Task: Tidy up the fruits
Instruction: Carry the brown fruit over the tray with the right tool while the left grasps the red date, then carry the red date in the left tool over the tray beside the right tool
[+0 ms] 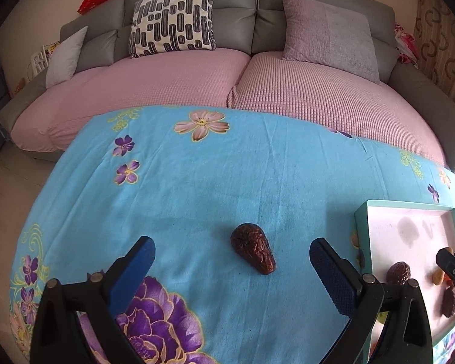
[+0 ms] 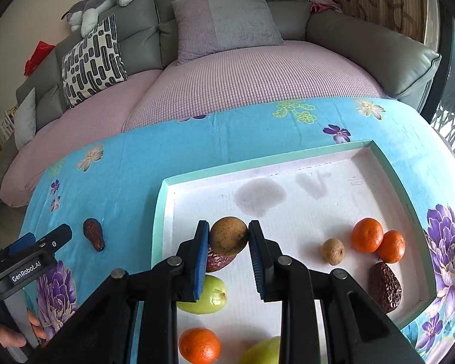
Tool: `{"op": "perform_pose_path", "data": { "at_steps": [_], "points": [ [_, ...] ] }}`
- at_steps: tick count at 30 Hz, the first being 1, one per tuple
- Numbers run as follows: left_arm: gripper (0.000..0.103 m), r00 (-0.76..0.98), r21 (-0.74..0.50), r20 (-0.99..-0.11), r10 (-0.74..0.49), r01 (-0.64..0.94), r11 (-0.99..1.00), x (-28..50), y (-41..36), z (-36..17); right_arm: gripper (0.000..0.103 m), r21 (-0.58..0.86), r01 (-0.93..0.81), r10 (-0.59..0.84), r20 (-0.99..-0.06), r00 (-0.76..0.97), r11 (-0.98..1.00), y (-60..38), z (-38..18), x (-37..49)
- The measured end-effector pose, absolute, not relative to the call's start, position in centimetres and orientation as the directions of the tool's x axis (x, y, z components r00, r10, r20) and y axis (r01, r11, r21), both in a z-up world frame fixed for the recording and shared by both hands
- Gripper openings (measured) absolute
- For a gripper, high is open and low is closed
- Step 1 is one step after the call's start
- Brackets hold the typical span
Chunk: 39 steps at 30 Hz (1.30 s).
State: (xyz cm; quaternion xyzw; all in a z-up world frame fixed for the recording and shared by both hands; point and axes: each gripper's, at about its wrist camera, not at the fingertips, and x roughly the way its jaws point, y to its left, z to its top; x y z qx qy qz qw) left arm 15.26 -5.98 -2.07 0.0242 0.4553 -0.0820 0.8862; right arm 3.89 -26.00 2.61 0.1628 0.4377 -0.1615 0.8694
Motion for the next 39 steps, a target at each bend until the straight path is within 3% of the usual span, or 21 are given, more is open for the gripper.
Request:
{"op": "perform_pose_path", "data": {
  "at_steps": [10,14,17,18,29,39],
  "points": [
    [0.1,0.491,-0.07,-0.862,-0.125,0.129,0.989,18.2,-6.9,-5.6,0.027,0.169,0.472,-0.14,-0.823,0.551,0.865,-28.1,2.1,3.2],
    [0.055,0.428,-0.121,-0.89,-0.158,0.113,0.986,18.3,-6.7,-6.6,0.027,0.164,0.473,-0.143,-0.825,0.547,0.866,-28.0,2.1,3.2],
    [0.05,0.415,-0.147,-0.891,-0.184,0.118,0.982,18.1,-6.7,-6.9,0.027,0.162,0.474,-0.146,-0.824,0.548,0.866,-27.9,2.1,3.2],
    [0.039,0.413,-0.158,-0.89,-0.194,0.122,0.98,18.1,-6.7,-7.0,0.027,0.162,0.474,-0.147,-0.823,0.549,0.865,-27.9,2.2,3.1],
    [0.039,0.465,-0.274,-0.816,-0.343,0.211,0.938,16.9,-7.5,-2.5,0.027,0.168,0.492,-0.157,-0.819,0.552,0.854,-28.6,2.5,2.6],
    [0.039,0.482,-0.313,-0.718,-0.503,0.422,0.851,14.4,-12.4,2.2,0.027,0.177,0.602,-0.238,-0.805,0.544,0.779,-32.5,3.4,-0.5]
  ]
}}
